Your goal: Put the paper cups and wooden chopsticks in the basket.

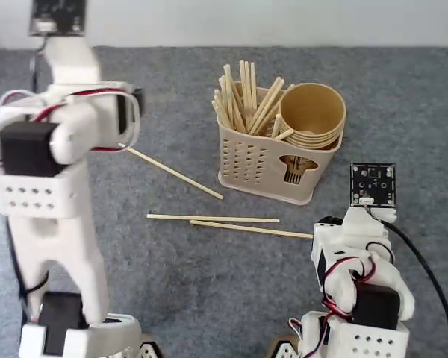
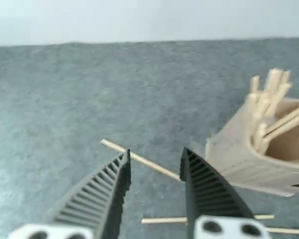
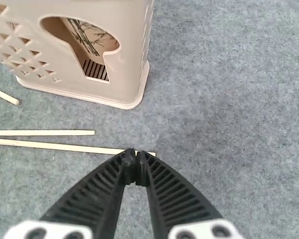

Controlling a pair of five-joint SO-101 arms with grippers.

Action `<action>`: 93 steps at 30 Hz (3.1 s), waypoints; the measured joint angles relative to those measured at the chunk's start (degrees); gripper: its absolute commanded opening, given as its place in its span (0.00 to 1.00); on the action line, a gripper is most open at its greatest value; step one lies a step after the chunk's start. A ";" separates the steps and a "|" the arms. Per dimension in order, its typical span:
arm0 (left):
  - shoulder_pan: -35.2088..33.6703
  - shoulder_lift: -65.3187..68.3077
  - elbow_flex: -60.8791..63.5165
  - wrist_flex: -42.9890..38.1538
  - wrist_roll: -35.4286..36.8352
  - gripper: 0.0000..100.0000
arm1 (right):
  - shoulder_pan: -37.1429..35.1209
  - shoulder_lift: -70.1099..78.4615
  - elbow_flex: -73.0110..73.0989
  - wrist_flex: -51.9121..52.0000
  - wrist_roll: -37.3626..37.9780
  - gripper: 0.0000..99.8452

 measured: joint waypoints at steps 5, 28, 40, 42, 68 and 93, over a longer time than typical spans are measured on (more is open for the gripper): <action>-1.23 -10.02 13.54 -0.79 -4.40 0.07 | -1.76 0.00 1.41 -0.18 0.00 0.02; -13.98 -62.59 88.79 -29.01 -7.91 0.10 | -18.46 3.16 2.11 -0.18 15.03 0.02; -25.23 -81.85 112.18 -36.31 -8.44 0.10 | -33.85 37.19 -8.79 -1.05 18.46 0.07; -25.76 -85.71 114.11 -36.31 -8.44 0.10 | -35.87 42.37 -12.40 -1.23 18.55 0.15; -25.85 -94.42 115.60 -32.44 -10.37 0.10 | -43.60 92.48 -47.30 -5.54 24.09 0.18; -25.85 -94.42 116.31 -32.44 -10.46 0.10 | -43.25 104.70 -58.02 -5.89 24.09 0.01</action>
